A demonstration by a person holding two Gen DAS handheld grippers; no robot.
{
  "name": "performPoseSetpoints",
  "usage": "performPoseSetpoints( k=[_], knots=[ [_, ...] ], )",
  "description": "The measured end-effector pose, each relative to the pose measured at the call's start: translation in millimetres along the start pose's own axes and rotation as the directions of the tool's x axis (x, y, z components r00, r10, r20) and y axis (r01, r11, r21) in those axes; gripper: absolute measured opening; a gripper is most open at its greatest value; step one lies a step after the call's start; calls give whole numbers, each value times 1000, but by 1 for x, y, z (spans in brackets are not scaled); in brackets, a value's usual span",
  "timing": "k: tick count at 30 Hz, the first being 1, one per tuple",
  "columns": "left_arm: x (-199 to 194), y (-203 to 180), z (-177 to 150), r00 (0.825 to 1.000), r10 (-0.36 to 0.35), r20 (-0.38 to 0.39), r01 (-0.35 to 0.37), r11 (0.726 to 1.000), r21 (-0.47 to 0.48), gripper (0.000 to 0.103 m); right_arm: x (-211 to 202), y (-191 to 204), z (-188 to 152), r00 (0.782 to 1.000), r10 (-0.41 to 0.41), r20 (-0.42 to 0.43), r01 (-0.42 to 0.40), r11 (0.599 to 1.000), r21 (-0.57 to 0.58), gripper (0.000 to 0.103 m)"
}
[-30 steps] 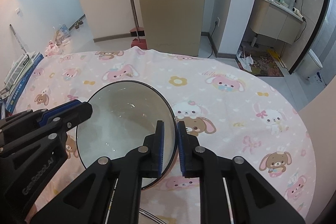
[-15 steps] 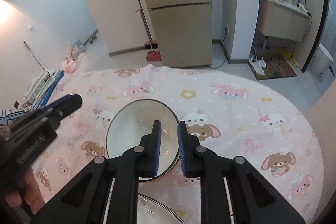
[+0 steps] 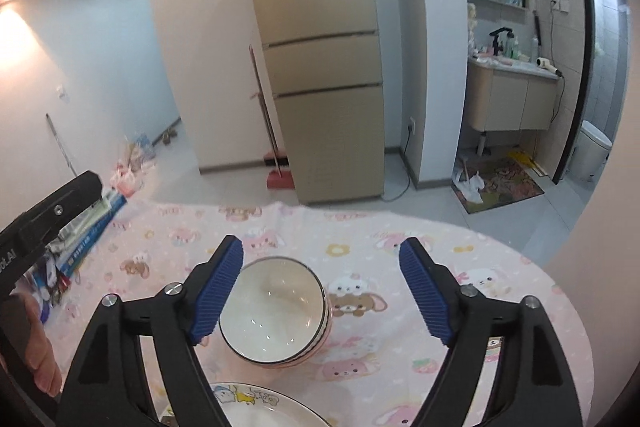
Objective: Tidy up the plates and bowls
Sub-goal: 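Lower the white bowl into the nested pink bowls and open both grippers, then close both grippers on the rim of the stacked bowls and tilt them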
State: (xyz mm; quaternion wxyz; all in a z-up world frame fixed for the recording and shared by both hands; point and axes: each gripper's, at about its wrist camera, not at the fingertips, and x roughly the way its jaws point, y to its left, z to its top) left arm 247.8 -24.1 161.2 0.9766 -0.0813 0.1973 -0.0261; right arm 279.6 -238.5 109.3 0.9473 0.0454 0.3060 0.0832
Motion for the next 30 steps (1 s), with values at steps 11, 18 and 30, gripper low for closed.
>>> performPoseSetpoints(
  k=[11, 18, 30],
  knots=[
    [-27, -5, 7, 998, 7, 66, -8, 1000, 15, 103, -37, 3, 11, 987, -47, 154, 51, 998, -23, 103],
    [-22, -9, 6, 999, -8, 46, 8, 1000, 10, 103, -42, -5, 10, 986, -37, 164, 36, 999, 10, 103],
    [74, -3, -25, 960, -56, -273, 57, 998, -5, 103, -16, -7, 5, 997, 0, 80, -1, 1000, 10, 103]
  ],
)
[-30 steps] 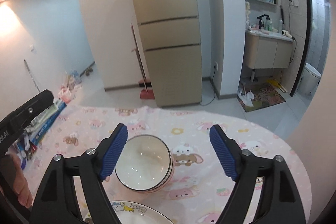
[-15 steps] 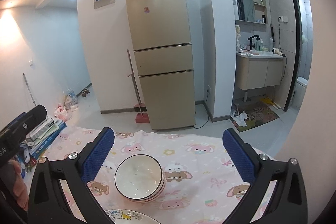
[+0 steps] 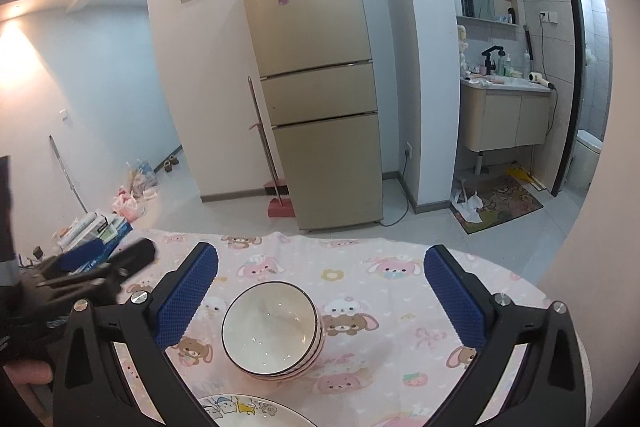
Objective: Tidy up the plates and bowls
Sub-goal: 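Close both grippers on the rim of the stacked bowls and tilt them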
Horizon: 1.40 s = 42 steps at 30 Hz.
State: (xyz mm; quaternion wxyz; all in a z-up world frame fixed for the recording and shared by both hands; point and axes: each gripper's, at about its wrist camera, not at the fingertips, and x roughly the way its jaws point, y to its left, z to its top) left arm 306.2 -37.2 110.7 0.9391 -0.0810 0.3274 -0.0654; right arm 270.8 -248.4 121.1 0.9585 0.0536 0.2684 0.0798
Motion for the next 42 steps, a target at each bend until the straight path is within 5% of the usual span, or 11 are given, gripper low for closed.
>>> performPoseSetpoints(
  k=[8, 23, 26, 31, 37, 42],
  knots=[
    [53, 10, -14, 986, -64, -153, 54, 996, -68, 103, 32, 6, -12, 994, -6, -108, -1, 998, -66, 97],
    [107, 11, -35, 961, 13, -277, -11, 1000, 9, 99, 90, -11, -37, 949, -8, -317, 3, 1000, -19, 94],
    [119, 12, -41, 949, 27, -315, -24, 1000, 13, 89, 95, -15, -37, 944, -12, -329, 10, 1000, -8, 92],
    [132, 17, -48, 938, 38, -345, -38, 999, 8, 88, 110, -19, -43, 909, -1, -417, 6, 1000, 12, 75],
    [144, 21, -55, 922, 39, -385, -40, 999, 4, 88, 125, -17, -56, 880, -1, -475, 2, 1000, 3, 74],
    [142, 22, -52, 925, 52, -375, -53, 999, 8, 88, 136, -18, -65, 865, -31, -500, 32, 999, -6, 71]
  ],
)
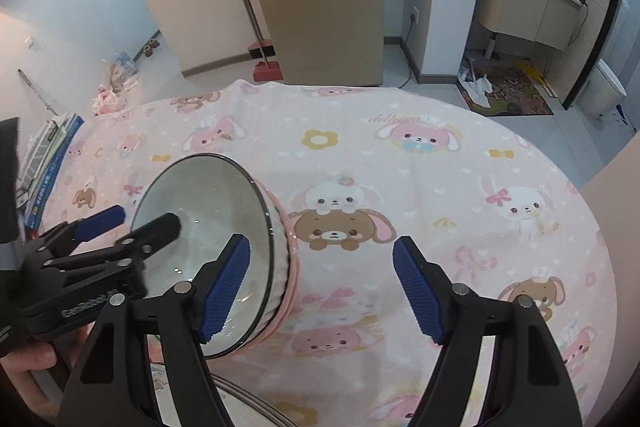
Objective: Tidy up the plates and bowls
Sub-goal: 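Close both grippers on the rim of the stacked bowls and tilt them, then lift the bowl stack with both grippers and carry it over the plate stack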
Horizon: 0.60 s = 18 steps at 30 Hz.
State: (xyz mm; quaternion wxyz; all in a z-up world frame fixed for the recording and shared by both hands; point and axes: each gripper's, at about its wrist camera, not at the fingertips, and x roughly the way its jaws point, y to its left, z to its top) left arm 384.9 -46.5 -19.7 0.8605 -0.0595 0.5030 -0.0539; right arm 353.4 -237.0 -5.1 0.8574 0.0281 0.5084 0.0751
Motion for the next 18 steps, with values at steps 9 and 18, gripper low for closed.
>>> performPoseSetpoints(
  k=[9, 18],
  knots=[
    [14, 1, -3, 998, -16, -57, 15, 1000, -5, 85, 23, 0, -3, 997, 26, -67, -25, 1000, 13, 56],
    [17, -3, -2, 998, -22, -60, 22, 1000, -5, 85, 35, -6, -5, 974, 199, -113, -190, 978, 82, 39]
  ],
)
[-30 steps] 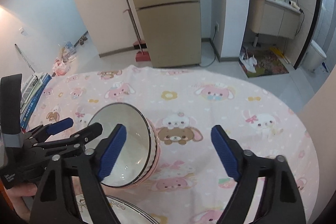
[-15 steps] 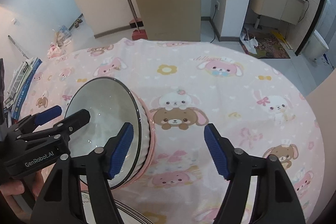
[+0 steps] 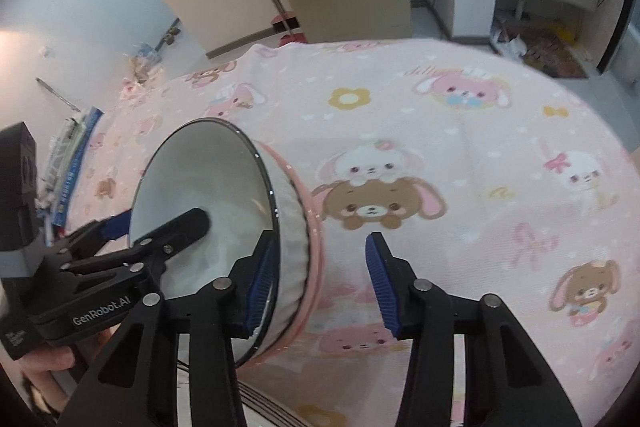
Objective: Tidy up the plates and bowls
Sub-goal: 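Lift the bowl stack with both grippers and carry it over the plate stack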
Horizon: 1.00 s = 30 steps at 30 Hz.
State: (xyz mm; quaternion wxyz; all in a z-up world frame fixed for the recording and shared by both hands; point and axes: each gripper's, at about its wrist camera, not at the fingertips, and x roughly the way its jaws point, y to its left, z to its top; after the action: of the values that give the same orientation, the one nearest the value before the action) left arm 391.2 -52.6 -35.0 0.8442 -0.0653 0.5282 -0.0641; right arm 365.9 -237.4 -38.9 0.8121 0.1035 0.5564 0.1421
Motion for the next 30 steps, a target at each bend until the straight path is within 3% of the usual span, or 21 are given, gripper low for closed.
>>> performPoseSetpoints(
  k=[3, 8, 16, 20, 30],
  knots=[
    [1, -2, 0, 1000, 2, 4, -2, 1000, 9, 85, 5, -5, 0, 997, 78, -4, -78, 996, 52, 33],
    [11, 2, -1, 996, -84, -27, 83, 996, -29, 85, 8, -7, -1, 991, 132, -19, -130, 989, 72, 33],
    [20, 10, 0, 984, -172, -47, 168, 983, -78, 85, 8, -5, -2, 991, 131, -11, -130, 990, 64, 36],
    [22, 18, 1, 972, -231, -42, 224, 967, -124, 77, 12, -2, -4, 992, 129, -10, -128, 990, 53, 43],
    [29, 18, 2, 961, -273, -50, 265, 955, -132, 77, 15, -11, -3, 986, 169, -11, -167, 980, 108, 42]
  ],
)
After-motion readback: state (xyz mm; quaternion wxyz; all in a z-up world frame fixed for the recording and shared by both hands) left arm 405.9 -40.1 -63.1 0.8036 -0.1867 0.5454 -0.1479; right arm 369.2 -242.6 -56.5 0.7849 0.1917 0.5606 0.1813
